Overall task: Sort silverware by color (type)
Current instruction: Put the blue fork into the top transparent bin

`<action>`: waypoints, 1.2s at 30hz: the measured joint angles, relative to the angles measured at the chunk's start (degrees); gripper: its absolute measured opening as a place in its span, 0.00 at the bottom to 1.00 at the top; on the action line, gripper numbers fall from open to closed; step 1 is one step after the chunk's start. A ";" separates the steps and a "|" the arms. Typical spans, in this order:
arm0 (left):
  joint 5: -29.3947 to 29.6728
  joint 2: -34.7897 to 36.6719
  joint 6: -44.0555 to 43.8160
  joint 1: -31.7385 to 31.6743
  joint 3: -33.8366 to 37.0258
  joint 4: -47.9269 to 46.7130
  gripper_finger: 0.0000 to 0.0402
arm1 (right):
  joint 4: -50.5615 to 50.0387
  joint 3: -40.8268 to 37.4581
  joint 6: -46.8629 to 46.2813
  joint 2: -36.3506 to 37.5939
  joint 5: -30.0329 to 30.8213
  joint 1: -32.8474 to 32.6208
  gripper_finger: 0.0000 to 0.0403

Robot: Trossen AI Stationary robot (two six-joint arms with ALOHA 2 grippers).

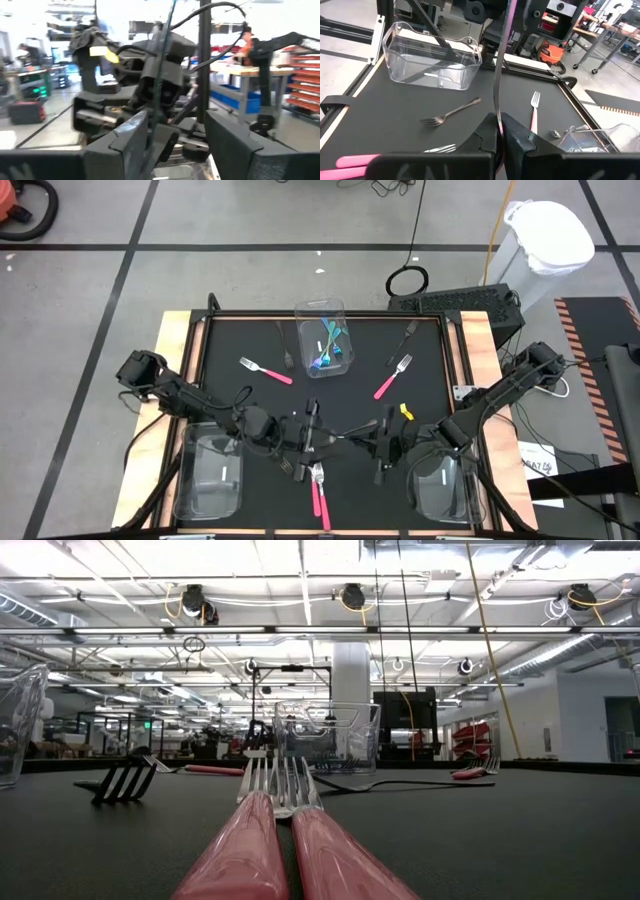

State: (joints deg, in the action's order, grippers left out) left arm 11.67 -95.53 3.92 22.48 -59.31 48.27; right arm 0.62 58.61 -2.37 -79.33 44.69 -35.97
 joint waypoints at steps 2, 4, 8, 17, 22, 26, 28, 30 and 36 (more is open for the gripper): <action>1.95 0.00 0.02 0.00 0.00 0.02 0.47 | -0.02 0.00 0.00 0.00 -0.04 0.01 0.01; 2.21 -0.23 0.41 0.00 0.00 0.27 0.47 | 0.00 0.00 0.00 0.00 -0.27 0.01 0.01; 2.40 -0.96 2.68 0.15 0.02 1.05 0.47 | -0.04 0.00 0.00 0.00 -1.46 0.01 0.01; 2.40 -1.38 2.60 0.02 0.02 3.29 0.47 | -0.04 0.00 -0.13 0.00 -1.46 0.34 0.01; 4.00 -1.40 2.47 0.04 0.02 3.76 0.47 | -0.20 0.00 -0.22 0.00 -1.48 0.45 0.01; 6.09 -1.40 2.45 -0.01 0.02 3.53 0.47 | -0.30 0.00 -0.22 0.00 -1.49 0.45 0.01; 6.28 -1.40 2.47 -0.06 0.02 3.63 0.47 | -0.30 0.00 -0.22 0.00 -1.49 0.45 0.01; 6.26 -1.40 2.47 0.00 0.02 3.52 0.47 | -0.30 0.00 -0.22 0.00 -1.50 0.45 0.01; 5.61 -1.40 2.47 0.00 0.02 3.50 0.46 | -0.26 0.00 -0.22 0.00 -1.51 0.45 0.01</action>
State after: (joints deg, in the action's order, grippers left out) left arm 17.28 -96.92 6.39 22.48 -59.29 51.77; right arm 0.36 58.61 -2.59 -79.33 43.18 -35.53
